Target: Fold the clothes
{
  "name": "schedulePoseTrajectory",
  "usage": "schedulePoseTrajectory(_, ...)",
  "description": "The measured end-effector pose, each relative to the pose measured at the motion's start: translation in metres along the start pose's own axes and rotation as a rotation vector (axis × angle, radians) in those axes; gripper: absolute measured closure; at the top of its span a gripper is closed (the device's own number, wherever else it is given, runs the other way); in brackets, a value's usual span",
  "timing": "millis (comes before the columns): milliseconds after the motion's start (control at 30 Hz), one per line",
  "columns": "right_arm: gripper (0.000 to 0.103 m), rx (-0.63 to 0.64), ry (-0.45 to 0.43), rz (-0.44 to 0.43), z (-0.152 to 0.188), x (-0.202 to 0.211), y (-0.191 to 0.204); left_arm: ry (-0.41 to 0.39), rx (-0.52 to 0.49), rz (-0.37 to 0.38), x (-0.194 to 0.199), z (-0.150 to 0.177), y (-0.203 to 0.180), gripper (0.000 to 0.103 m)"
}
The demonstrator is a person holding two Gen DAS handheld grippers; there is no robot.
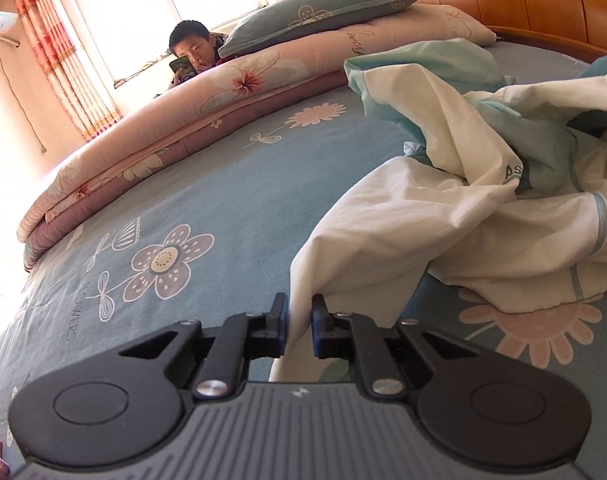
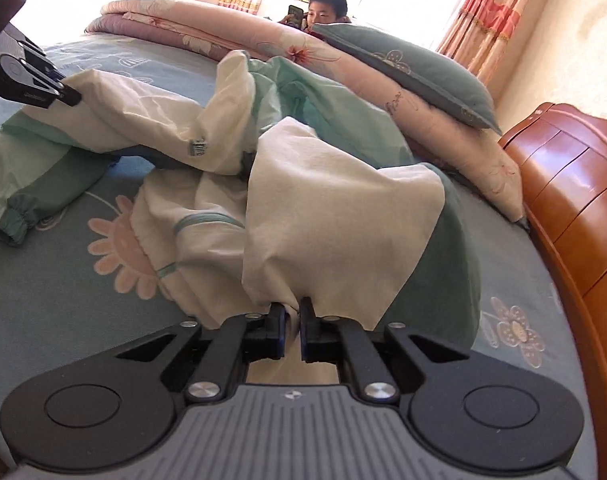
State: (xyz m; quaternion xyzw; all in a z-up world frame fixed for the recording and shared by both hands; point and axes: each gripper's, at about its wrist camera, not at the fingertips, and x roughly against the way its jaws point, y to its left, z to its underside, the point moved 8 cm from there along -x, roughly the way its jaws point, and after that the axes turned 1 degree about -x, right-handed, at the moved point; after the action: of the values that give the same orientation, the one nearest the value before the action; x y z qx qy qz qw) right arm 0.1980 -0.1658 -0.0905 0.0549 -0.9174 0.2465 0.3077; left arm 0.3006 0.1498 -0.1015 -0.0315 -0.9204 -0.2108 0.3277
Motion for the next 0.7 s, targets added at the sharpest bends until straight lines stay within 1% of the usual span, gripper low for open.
schedulePoseTrajectory(67,0.096,0.056,0.01,0.123,0.005,-0.007,-0.033,0.012,0.047,0.008,0.002,-0.001,0.008,0.093)
schedulePoseTrajectory(133,0.096,0.049,0.044,0.205,0.011,-0.017,-0.072,0.007,0.086,0.034,0.006,-0.001,0.013,0.092)
schedulePoseTrajectory(200,0.096,0.022,0.083,0.275,0.019,-0.028,-0.114,0.003,0.1,0.035,0.01,0.001,0.014,0.088)
schedulePoseTrajectory(233,0.096,0.003,0.1,0.303,0.022,-0.033,-0.133,0.001,0.099,0.036,0.011,0.001,0.014,0.088)
schedulePoseTrajectory(333,0.096,-0.078,0.134,0.325,0.029,-0.047,-0.18,-0.003,0.097,0.054,0.018,0.001,0.01,0.087)
schedulePoseTrajectory(400,0.096,-0.108,0.14,0.335,0.03,-0.056,-0.199,-0.013,0.099,0.079,0.025,-0.001,0.006,0.087)
schedulePoseTrajectory(433,0.096,-0.096,0.143,0.348,0.03,-0.062,-0.204,-0.018,0.104,0.099,0.029,-0.003,0.003,0.086)
schedulePoseTrajectory(467,0.096,-0.084,0.146,0.362,0.029,-0.067,-0.21,-0.02,0.107,0.117,0.032,-0.005,0.0,0.083)
schedulePoseTrajectory(533,0.096,-0.073,0.152,0.379,0.028,-0.076,-0.221,-0.031,0.108,0.162,0.041,-0.009,-0.009,0.075)
schedulePoseTrajectory(600,0.096,-0.078,0.16,0.408,0.026,-0.085,-0.238,-0.05,0.096,0.21,0.051,-0.013,-0.021,0.062)
schedulePoseTrajectory(700,0.096,-0.096,0.174,0.45,0.025,-0.097,-0.265,-0.067,0.06,0.279,0.06,-0.017,-0.046,0.06)
